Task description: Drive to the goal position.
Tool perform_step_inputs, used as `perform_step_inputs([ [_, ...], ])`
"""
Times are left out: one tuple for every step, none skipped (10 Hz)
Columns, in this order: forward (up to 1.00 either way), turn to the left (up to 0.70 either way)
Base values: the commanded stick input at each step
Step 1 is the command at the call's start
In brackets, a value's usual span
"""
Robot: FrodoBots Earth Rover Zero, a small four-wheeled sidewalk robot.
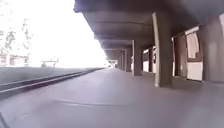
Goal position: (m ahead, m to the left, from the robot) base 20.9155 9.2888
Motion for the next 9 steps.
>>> perform_step_inputs([
  [0.70, 0.00],
  [0.70, 0.00],
  [0.70, 0.00],
  [0.70, 0.00],
  [0.70, 0.00],
  [0.70, 0.00],
  [0.70, 0.00],
  [0.70, 0.00],
  [0.70, 0.00],
])
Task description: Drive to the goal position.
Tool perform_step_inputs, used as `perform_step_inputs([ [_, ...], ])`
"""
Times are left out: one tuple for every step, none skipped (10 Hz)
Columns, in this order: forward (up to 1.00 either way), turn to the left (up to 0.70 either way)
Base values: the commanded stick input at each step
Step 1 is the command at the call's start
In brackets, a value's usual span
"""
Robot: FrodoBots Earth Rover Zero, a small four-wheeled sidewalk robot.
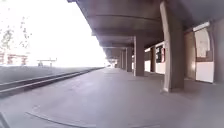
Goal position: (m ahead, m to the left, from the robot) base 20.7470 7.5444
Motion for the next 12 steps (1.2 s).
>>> perform_step_inputs([
  [0.70, 0.00],
  [0.70, 0.00],
  [0.70, 0.00],
  [0.70, 0.00],
  [0.70, 0.00],
  [0.70, 0.00],
  [0.70, 0.00],
  [0.70, 0.00],
  [0.70, 0.00],
  [0.70, 0.00],
  [0.70, 0.00],
  [0.70, 0.00],
])
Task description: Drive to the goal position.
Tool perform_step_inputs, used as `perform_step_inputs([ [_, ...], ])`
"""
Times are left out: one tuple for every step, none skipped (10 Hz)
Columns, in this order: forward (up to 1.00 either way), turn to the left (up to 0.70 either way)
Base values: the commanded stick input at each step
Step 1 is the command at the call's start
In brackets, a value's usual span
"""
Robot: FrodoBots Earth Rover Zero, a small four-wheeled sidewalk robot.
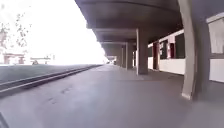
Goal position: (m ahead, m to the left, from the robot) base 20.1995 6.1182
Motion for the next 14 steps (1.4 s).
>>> perform_step_inputs([
  [0.70, 0.00],
  [0.70, 0.06],
  [0.70, 0.21],
  [0.70, 0.35],
  [0.70, 0.35],
  [0.70, 0.35],
  [0.70, 0.20],
  [0.70, 0.04],
  [0.70, 0.00],
  [0.70, 0.00],
  [0.70, 0.00],
  [0.70, 0.00],
  [0.70, 0.00],
  [0.70, 0.00],
])
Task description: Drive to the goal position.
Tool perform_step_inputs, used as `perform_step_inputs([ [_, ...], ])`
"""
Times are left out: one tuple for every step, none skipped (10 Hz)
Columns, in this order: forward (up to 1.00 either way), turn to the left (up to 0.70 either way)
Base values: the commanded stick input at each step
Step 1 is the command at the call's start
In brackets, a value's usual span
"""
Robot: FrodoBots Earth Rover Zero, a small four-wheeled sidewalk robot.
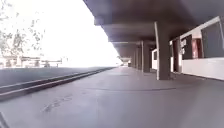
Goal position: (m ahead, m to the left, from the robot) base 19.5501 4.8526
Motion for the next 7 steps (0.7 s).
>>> perform_step_inputs([
  [0.70, 0.00],
  [0.70, 0.00],
  [0.70, 0.00],
  [0.70, 0.00],
  [0.70, 0.00],
  [0.70, 0.00],
  [0.70, 0.00],
])
